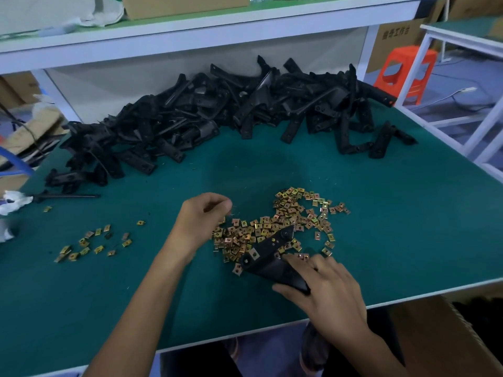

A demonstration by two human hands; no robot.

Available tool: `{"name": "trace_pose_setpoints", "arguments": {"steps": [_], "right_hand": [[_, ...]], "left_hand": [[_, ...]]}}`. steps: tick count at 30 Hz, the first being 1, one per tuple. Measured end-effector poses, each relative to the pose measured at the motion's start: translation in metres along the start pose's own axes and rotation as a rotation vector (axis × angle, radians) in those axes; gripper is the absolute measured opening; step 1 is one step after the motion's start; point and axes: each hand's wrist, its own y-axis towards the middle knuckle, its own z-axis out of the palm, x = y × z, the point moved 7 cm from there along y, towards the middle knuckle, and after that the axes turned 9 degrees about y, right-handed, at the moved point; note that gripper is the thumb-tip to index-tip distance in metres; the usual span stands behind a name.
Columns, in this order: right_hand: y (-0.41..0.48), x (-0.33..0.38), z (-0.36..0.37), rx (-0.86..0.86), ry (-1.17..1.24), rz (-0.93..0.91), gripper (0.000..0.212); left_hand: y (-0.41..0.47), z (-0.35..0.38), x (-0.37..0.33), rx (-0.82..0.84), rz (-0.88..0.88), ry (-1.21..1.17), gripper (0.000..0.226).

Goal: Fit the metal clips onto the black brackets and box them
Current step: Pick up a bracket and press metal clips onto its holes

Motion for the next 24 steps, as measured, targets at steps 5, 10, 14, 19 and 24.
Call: {"name": "trace_pose_setpoints", "arguments": {"steps": [5,10,14,19,24], "right_hand": [[-0.001,-0.001,0.002,0.012,0.004,-0.012,0.059],[-0.001,-0.001,0.002,0.022,0.001,-0.004,0.058],[-0.001,-0.001,0.003,0.019,0.0,-0.006,0.057],[-0.001,-0.001,0.003,0.023,0.008,-0.005,0.058],[-0.001,0.0,0.004,0.025,0.022,-0.026,0.06]], "left_hand": [[-0.033,0.037,-0.037,0.208,0.139,-0.051,0.013],[-0.046,0.052,-0.043,0.254,0.11,-0.07,0.015],[-0.045,0.05,-0.039,0.244,0.079,-0.059,0.015],[-0.046,0.051,-0.034,0.246,0.031,-0.079,0.016],[-0.047,0.049,-0.033,0.283,0.017,-0.09,0.015]]}}
